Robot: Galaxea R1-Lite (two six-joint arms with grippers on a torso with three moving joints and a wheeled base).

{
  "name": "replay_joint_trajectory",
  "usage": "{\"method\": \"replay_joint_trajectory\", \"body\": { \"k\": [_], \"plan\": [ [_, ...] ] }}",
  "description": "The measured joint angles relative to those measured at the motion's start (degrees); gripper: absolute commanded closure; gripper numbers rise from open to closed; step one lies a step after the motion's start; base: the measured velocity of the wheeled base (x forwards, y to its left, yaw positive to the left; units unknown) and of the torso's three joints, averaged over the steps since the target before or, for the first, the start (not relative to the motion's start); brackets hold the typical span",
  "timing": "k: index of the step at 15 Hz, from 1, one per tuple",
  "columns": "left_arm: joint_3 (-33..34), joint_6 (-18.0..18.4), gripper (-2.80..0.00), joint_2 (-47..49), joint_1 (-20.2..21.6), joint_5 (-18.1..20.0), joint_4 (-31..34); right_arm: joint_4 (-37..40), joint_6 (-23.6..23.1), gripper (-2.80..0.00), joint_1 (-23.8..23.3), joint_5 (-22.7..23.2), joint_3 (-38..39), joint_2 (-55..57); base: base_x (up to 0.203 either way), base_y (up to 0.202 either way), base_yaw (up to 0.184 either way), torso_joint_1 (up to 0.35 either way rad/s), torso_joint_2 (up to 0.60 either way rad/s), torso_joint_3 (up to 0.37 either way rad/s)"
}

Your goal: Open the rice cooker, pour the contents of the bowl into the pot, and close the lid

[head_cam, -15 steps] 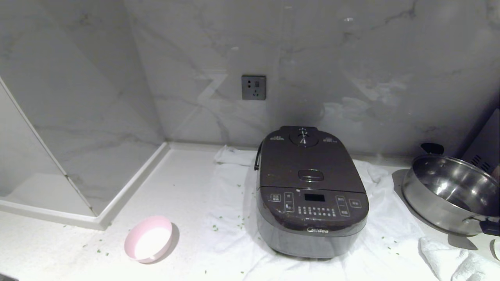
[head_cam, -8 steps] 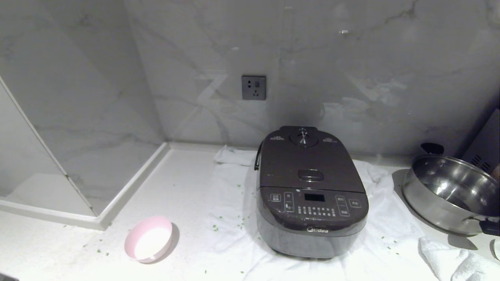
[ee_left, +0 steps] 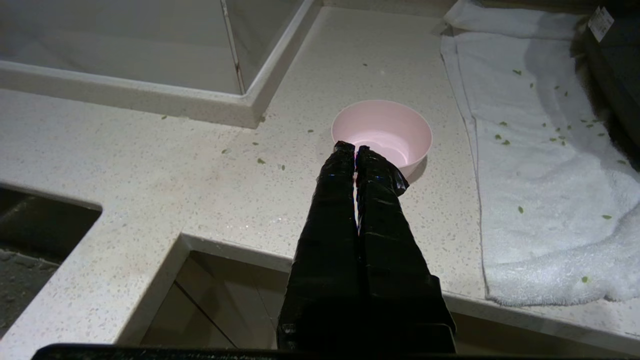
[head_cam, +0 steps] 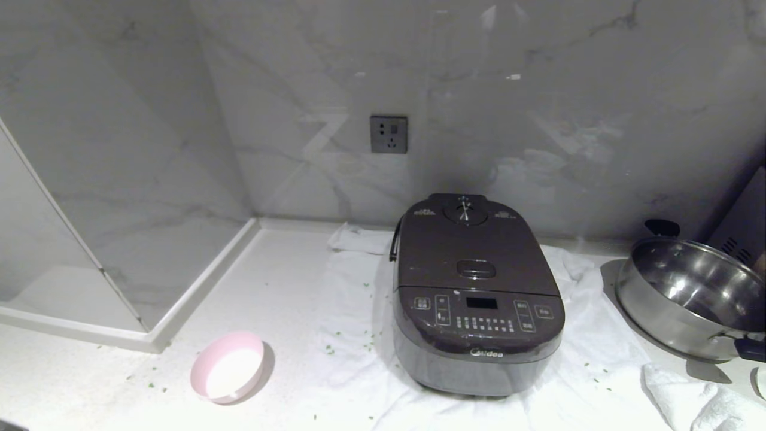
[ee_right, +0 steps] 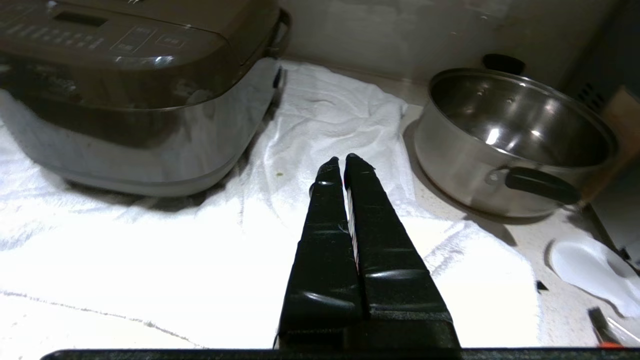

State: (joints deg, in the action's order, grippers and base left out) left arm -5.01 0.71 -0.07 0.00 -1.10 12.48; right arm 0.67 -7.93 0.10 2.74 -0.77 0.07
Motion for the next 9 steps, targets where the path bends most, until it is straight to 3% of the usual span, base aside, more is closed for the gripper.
{"method": "replay_joint_trajectory", "body": {
  "k": [9],
  "plan": [
    [0.02, 0.0, 0.0, 0.0, 0.0, -0.05, 0.0, -0.62, 5.1, 0.0, 0.06, -1.12, 0.77, -0.05, 0.0, 0.0, 0.0, 0.0, 0.0, 0.0]
  ]
}}
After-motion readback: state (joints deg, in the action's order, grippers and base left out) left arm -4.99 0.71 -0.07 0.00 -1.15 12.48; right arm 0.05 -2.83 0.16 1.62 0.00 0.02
